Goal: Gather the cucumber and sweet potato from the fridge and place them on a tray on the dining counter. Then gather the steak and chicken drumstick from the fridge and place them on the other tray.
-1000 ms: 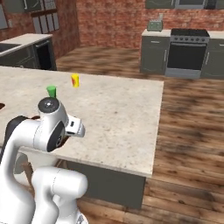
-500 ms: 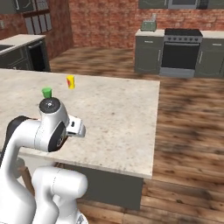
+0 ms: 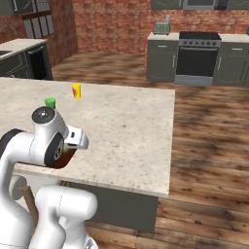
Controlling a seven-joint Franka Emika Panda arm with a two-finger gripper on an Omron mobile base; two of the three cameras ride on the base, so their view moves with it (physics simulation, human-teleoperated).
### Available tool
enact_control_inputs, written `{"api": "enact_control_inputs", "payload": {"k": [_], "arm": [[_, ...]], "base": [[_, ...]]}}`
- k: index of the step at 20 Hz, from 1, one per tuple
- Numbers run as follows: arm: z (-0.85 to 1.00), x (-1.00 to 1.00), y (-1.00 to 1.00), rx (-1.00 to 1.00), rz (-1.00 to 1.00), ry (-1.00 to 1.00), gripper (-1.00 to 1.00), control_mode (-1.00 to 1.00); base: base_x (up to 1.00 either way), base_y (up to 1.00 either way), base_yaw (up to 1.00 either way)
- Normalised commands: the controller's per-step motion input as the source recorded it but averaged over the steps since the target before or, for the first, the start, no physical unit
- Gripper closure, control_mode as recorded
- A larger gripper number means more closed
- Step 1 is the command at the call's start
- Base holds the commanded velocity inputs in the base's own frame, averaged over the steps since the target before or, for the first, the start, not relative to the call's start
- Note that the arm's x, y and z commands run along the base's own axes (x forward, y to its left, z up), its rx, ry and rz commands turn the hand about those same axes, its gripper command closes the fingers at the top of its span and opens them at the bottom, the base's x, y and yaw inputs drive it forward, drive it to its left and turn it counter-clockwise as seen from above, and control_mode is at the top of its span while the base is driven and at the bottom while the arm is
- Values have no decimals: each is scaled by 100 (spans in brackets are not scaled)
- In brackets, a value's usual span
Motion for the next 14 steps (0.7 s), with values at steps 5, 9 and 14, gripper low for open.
{"api": "enact_control_inputs", "payload": {"k": [5,9,14], "arm": [[4,22,35,-12,17,0,100,-100],[16,12,21,-9,25,-4,100,-100],[16,3,22,-10,30,0,100,-100]], "base": [[0,0,0],[0,0,0],[0,0,0]]}}
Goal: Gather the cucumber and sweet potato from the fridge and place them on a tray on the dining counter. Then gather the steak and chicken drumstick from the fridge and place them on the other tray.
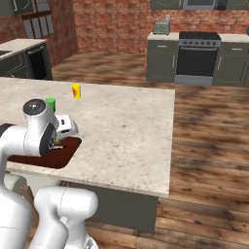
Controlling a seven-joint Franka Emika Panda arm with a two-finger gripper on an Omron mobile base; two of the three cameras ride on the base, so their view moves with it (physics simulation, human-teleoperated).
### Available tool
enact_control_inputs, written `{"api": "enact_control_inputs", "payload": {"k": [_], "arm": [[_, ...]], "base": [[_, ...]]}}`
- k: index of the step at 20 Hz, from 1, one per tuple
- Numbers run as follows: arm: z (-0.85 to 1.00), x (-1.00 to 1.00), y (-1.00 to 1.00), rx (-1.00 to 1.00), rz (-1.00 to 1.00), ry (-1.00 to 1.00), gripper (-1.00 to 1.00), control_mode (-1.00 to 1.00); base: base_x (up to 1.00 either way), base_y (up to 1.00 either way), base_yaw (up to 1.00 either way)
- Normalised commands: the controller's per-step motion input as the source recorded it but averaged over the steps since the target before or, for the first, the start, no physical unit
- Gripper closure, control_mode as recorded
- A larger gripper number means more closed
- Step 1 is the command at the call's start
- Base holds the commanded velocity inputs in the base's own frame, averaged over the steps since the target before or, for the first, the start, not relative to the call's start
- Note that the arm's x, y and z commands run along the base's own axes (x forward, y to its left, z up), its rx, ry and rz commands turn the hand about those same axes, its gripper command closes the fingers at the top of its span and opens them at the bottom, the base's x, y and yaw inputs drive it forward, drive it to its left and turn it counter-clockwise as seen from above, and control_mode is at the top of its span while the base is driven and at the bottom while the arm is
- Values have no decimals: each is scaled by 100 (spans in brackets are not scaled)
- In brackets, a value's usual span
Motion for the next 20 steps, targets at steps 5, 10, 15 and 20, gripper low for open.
{"api": "enact_control_inputs", "payload": {"k": [5,10,15,20], "arm": [[2,9,44,-18,28,0,100,-100],[0,11,31,-18,35,4,100,-100],[0,29,35,-17,34,3,100,-100],[-3,36,24,-9,34,0,100,-100]], "base": [[0,0,0],[0,0,0],[0,0,0],[0,0,0]]}}
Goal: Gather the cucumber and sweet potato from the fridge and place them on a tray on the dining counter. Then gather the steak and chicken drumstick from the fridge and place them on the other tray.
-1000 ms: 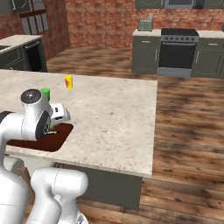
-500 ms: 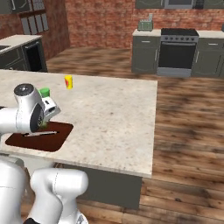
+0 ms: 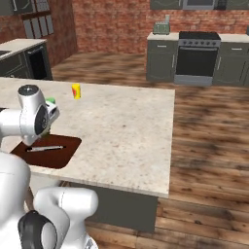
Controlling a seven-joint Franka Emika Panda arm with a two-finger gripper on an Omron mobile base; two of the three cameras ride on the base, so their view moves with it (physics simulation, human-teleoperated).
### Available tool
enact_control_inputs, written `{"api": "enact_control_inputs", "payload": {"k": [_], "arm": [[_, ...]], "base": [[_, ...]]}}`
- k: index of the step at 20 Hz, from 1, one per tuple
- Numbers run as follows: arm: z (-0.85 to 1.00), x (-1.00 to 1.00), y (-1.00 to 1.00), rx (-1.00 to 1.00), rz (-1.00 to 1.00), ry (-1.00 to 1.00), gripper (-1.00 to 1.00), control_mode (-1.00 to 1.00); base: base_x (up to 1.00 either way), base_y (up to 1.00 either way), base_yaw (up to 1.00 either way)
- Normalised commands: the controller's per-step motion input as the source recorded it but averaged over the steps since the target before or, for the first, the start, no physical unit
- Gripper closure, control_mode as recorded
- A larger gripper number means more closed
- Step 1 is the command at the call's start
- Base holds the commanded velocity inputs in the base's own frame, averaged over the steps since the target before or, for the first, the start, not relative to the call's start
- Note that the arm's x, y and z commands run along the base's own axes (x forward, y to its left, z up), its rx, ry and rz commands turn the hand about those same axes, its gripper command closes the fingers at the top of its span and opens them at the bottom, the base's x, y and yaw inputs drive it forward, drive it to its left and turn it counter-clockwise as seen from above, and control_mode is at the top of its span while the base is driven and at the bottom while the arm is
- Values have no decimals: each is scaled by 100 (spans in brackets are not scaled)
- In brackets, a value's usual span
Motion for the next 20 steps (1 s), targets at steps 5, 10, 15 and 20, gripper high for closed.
{"api": "enact_control_inputs", "payload": {"k": [5,10,15,20], "arm": [[-31,56,38,-13,34,3,100,-100],[-26,49,49,-15,29,2,100,-100],[-37,42,42,-12,26,4,100,-100],[-48,43,21,-7,25,4,100,-100]], "base": [[0,0,0],[0,0,0],[0,0,0],[0,0,0]]}}
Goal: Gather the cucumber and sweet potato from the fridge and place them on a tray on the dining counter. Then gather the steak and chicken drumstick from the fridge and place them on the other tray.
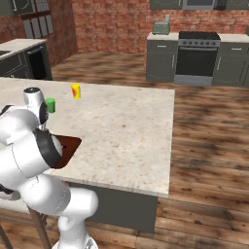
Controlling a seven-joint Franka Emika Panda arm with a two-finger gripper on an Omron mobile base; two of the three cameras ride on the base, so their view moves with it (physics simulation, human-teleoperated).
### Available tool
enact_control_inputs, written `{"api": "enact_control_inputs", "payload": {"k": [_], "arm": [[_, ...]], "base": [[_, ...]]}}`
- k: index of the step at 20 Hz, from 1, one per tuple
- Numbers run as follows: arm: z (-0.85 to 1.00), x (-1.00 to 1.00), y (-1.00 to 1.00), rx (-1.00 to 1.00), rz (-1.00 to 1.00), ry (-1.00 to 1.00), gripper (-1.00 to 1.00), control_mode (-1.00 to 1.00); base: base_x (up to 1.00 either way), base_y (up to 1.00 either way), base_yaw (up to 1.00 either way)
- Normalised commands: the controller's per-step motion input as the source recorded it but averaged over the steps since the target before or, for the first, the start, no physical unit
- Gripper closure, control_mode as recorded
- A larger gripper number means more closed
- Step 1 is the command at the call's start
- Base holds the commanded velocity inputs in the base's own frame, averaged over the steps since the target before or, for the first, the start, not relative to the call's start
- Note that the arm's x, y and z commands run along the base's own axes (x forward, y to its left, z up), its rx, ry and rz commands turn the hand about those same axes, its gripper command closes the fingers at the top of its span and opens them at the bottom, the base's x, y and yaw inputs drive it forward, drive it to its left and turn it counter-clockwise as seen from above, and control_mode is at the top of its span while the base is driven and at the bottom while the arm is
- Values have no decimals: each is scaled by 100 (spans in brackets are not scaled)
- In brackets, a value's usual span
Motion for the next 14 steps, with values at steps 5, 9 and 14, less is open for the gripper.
{"api": "enact_control_inputs", "payload": {"k": [5,9,14], "arm": [[-43,55,18,-5,16,4,100,-100],[-42,53,34,-8,7,9,100,-100],[-58,53,39,-12,3,13,100,-100]], "base": [[0,0,0],[0,0,0],[0,0,0]]}}
